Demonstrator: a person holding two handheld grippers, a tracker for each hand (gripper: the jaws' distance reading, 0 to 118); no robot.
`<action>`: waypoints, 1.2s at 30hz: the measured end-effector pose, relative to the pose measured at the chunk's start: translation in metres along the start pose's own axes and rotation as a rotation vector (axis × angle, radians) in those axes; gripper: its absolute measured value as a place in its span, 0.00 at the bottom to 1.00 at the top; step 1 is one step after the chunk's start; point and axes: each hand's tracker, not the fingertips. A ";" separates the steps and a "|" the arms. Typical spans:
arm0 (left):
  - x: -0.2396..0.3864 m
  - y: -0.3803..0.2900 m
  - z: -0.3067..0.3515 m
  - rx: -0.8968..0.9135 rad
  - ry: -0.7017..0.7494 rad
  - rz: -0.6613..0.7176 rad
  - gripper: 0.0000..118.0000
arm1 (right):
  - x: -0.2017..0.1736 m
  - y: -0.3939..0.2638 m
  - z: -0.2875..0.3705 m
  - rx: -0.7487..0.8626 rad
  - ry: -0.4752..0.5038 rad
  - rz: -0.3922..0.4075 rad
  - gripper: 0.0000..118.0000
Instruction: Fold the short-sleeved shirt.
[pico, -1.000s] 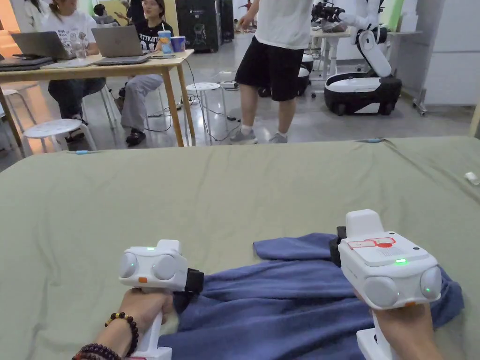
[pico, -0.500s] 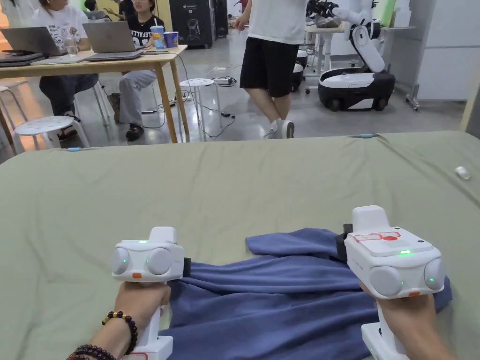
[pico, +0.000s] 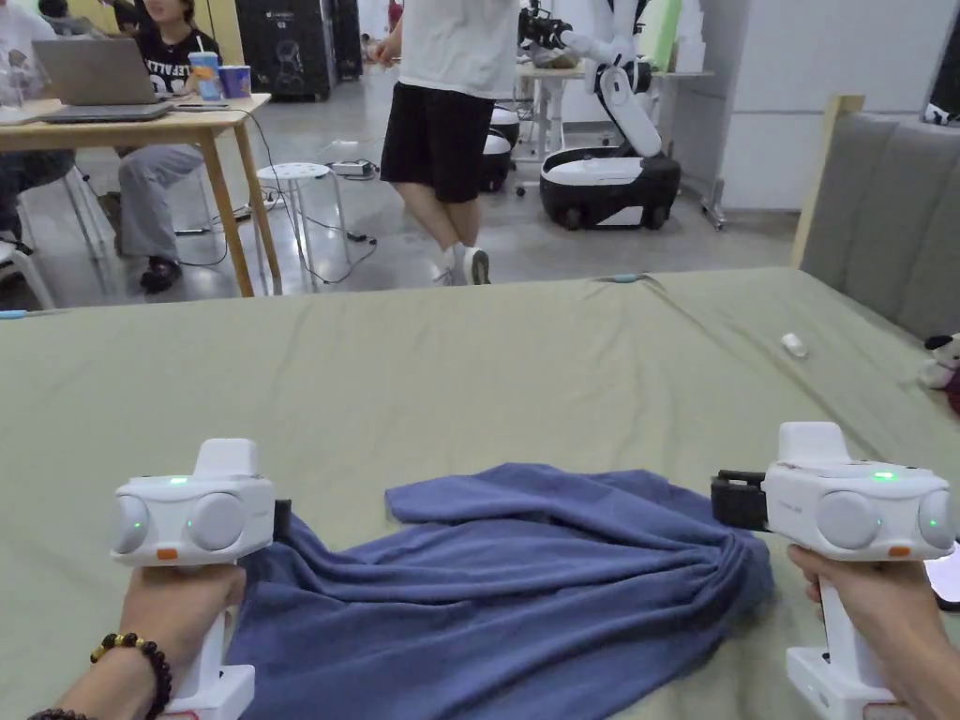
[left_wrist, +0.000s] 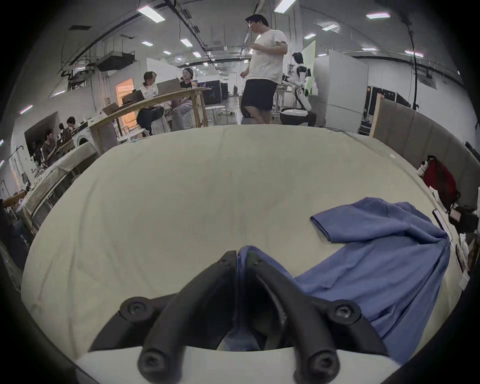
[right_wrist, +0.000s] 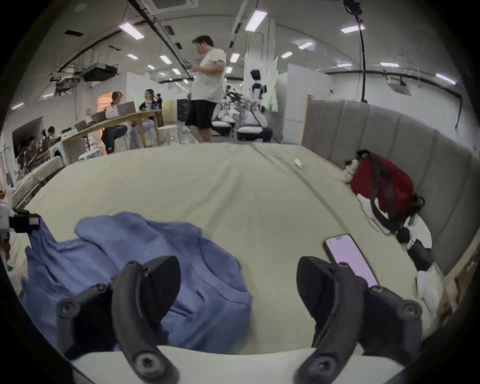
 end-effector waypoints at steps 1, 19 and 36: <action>0.002 -0.001 0.000 -0.001 0.003 -0.002 0.04 | 0.004 -0.004 -0.004 -0.028 -0.008 -0.001 0.80; 0.016 -0.004 0.002 -0.014 0.014 -0.083 0.04 | -0.029 -0.039 -0.036 -0.237 0.145 0.157 0.12; 0.010 0.111 0.045 0.306 0.069 -0.005 0.04 | -0.101 0.091 0.023 0.306 0.038 0.230 0.10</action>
